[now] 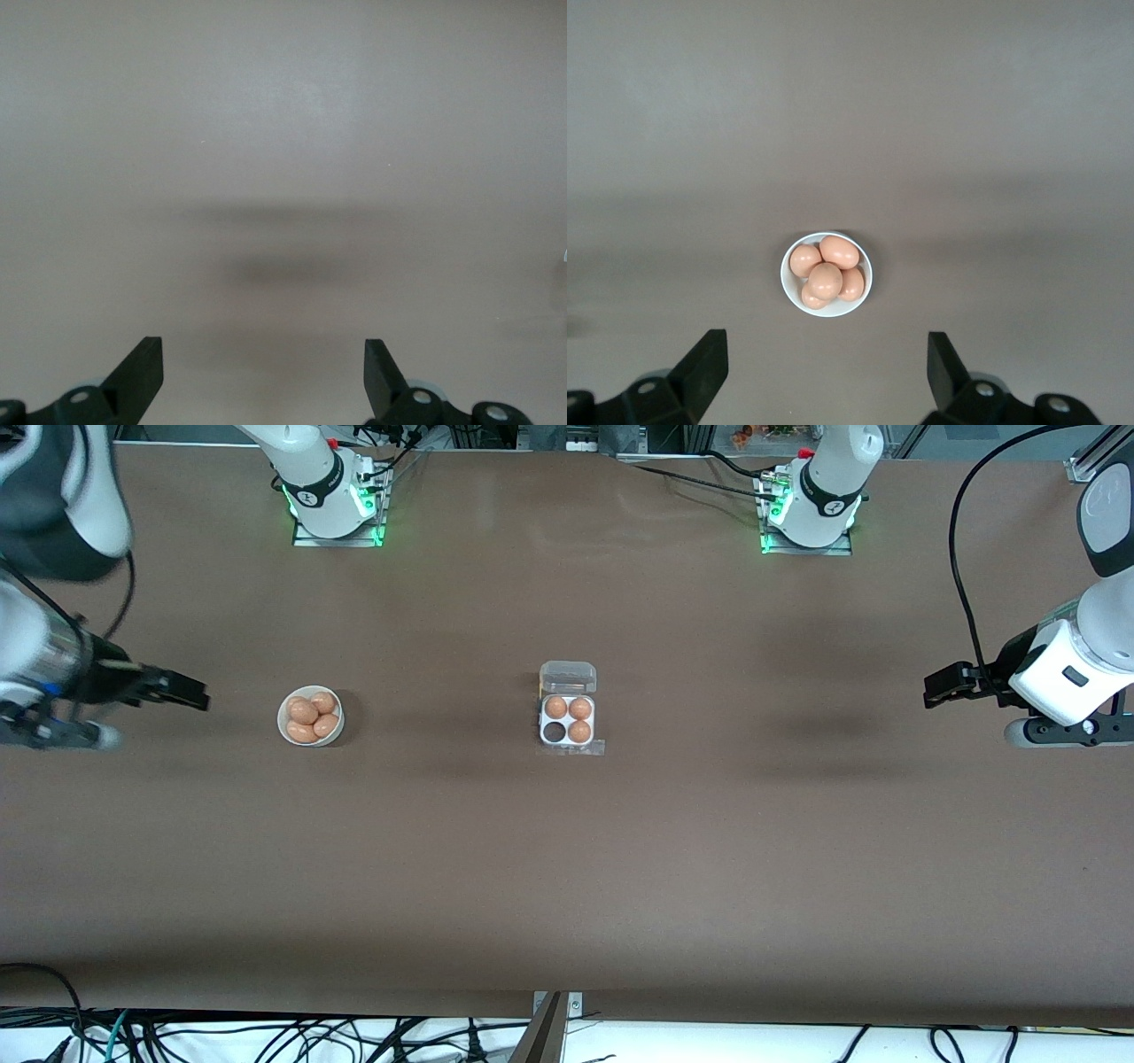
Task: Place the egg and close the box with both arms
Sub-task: 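Move the right gripper over the white egg bowl and lower it, then close the right gripper on one brown egg in the bowl, then lift the egg and carry it with the right gripper to the carton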
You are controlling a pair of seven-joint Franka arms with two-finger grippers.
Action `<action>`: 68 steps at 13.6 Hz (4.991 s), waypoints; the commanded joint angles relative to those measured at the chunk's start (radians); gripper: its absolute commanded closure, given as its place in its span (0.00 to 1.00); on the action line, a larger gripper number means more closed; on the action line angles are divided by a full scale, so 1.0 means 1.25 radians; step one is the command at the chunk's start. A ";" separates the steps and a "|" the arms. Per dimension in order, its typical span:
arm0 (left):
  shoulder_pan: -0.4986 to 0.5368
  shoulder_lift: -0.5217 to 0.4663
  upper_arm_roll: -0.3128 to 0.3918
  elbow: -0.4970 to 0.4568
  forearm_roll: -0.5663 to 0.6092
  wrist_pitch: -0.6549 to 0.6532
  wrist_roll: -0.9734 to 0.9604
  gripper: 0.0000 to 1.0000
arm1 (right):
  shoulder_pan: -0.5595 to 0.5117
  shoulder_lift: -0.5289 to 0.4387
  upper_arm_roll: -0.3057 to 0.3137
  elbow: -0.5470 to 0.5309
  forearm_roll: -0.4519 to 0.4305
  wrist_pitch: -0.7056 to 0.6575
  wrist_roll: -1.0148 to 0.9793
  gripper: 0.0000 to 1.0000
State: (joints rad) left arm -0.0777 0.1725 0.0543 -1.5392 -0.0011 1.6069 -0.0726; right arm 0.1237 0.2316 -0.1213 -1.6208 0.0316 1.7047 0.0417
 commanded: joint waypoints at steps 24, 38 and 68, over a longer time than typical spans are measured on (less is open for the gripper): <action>0.005 0.014 -0.003 0.025 0.003 -0.007 0.018 0.00 | 0.011 0.001 0.049 -0.549 -0.011 0.624 -0.065 0.06; 0.005 0.014 -0.003 0.025 0.003 -0.007 0.018 0.00 | 0.011 0.017 0.050 -0.549 -0.009 0.622 -0.068 0.81; 0.005 0.014 -0.004 0.028 0.002 -0.007 0.018 0.00 | 0.351 0.404 0.214 0.185 0.024 0.326 0.697 0.96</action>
State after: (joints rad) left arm -0.0780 0.1782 0.0527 -1.5359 -0.0011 1.6073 -0.0724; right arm 0.5414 0.7045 0.1483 -1.4345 0.0453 2.1297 0.8886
